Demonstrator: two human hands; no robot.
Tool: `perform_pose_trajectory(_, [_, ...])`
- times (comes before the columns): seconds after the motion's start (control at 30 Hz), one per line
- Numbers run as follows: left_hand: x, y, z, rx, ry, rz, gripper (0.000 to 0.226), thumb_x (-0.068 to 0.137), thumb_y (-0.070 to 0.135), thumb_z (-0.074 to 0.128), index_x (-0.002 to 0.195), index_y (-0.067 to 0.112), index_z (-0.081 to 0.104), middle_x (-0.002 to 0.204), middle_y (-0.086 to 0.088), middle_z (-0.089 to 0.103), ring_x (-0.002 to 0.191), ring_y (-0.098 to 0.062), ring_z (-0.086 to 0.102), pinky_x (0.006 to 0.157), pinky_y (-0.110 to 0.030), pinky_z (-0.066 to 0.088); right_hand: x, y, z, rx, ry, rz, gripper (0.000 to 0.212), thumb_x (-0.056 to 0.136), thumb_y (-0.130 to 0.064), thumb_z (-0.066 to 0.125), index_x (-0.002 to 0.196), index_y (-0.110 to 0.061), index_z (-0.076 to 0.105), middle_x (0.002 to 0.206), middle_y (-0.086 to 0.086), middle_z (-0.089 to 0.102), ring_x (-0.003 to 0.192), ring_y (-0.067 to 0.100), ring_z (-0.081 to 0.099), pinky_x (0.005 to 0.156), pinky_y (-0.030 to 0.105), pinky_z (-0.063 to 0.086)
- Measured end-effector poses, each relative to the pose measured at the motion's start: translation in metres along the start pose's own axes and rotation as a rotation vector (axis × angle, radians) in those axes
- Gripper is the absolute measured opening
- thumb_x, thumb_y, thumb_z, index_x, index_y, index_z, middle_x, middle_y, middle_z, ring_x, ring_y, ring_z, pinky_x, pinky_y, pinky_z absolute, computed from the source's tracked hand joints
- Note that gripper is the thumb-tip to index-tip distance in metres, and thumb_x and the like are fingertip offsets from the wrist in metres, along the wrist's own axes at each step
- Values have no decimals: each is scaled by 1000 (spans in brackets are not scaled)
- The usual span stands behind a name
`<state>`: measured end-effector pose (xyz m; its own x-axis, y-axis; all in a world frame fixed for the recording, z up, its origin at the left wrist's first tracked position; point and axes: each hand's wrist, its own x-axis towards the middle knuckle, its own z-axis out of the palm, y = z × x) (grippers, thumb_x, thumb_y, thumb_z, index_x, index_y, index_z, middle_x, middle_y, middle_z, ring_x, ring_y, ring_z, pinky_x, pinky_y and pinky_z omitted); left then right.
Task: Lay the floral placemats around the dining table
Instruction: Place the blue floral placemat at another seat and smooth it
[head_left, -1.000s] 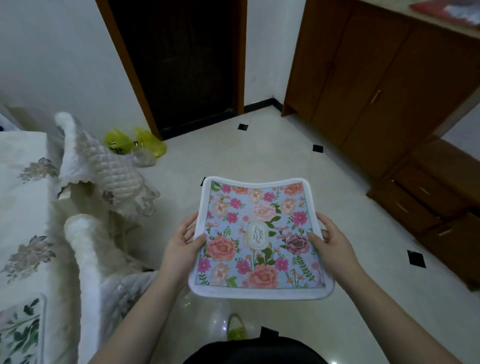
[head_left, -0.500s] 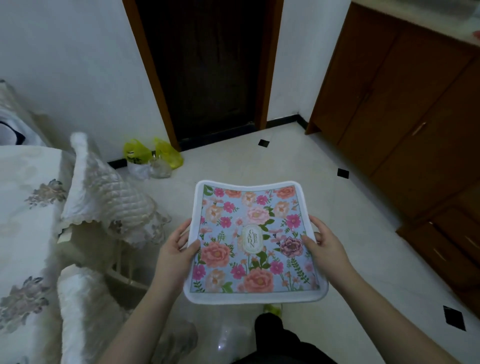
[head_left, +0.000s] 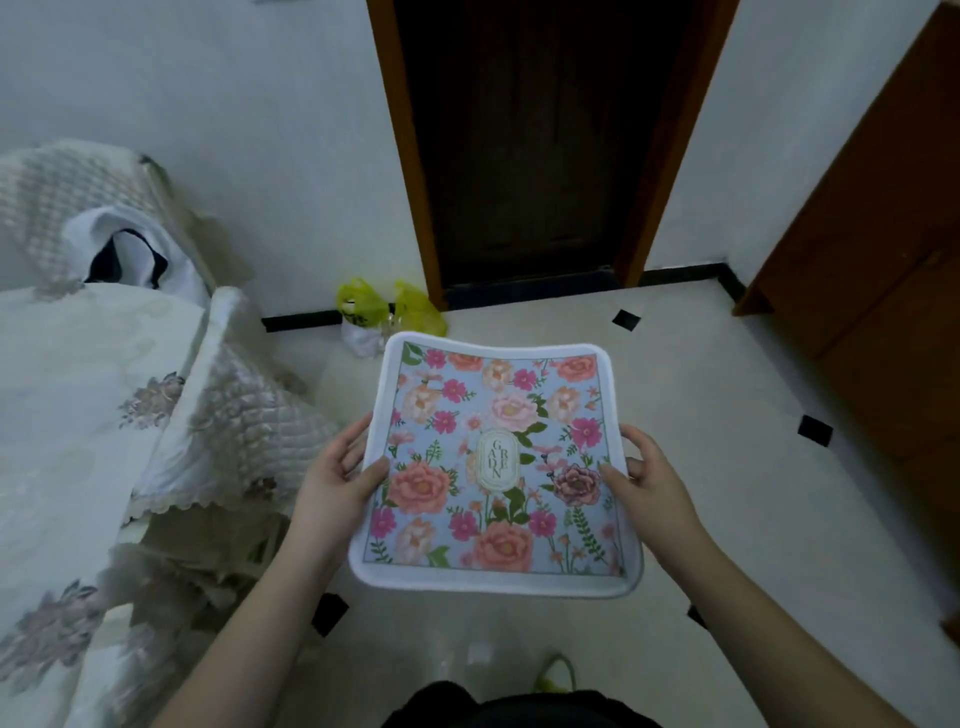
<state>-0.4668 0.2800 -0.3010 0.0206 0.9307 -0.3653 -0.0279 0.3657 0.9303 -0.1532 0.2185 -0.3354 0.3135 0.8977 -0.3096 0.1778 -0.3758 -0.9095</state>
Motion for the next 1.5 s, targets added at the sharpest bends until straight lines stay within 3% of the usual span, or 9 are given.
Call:
perform_pose_trajectory(0.1, [17,8,-3,-57,54,-21,53,93,2,62,139,27,53,113,5,74,92,-30,75,66,-48,63,32,-16,10,18,-41,-33,40,98,-19,58,133,-32,45,93,-3,76,74,12,74,62,29,58])
perform_pose_trajectory(0.2, [41,11,-14,-94,100,-28,54,94,1,61,141,26,51,116,3,73,94,-31,74,68,-49,62,65,-31,26,41,-94,-37,39,98,-17,57,132,-32,45,93,-2,76,77,15,75,64,32,59])
perform_pose_trajectory(0.37, [95,15,-38,-130,154,-40,54,94,0,60,140,27,52,118,0,73,96,-33,73,71,-51,62,120,-52,66,3,-122,-56,37,98,-14,57,129,-30,44,96,-8,73,74,6,72,53,17,53])
perform_pose_trajectory(0.5, [143,30,-59,-167,175,-29,53,94,-1,60,140,25,51,113,1,74,91,-34,74,65,-49,62,167,-83,98,-32,-153,-65,37,98,-15,56,130,-29,44,103,-8,70,78,7,72,56,19,55])
perform_pose_trajectory(0.77, [236,86,-106,-134,153,41,51,94,0,60,136,29,54,116,-3,73,95,-34,73,72,-52,61,248,-143,153,-28,-173,-79,37,97,-20,59,129,-31,43,107,-4,71,82,11,73,65,31,60])
perform_pose_trajectory(0.93, [275,94,-119,-147,186,38,52,94,0,60,137,28,53,117,-5,73,95,-35,73,75,-57,60,290,-154,182,-31,-191,-65,38,98,-19,58,131,-29,43,104,-7,70,78,8,73,59,24,57])
perform_pose_trajectory(1.13, [330,96,-112,-184,254,-39,53,93,2,61,136,32,53,113,-6,74,92,-38,73,81,-59,57,367,-174,200,-43,-262,-69,36,98,-15,58,129,-28,45,102,-8,69,73,2,71,52,14,51])
perform_pose_trajectory(1.5, [455,157,-83,-238,402,-16,51,93,4,62,136,31,55,115,-3,74,94,-35,74,81,-56,58,544,-243,224,-88,-429,-80,40,97,-16,60,132,-29,45,105,-2,69,79,8,72,60,26,57])
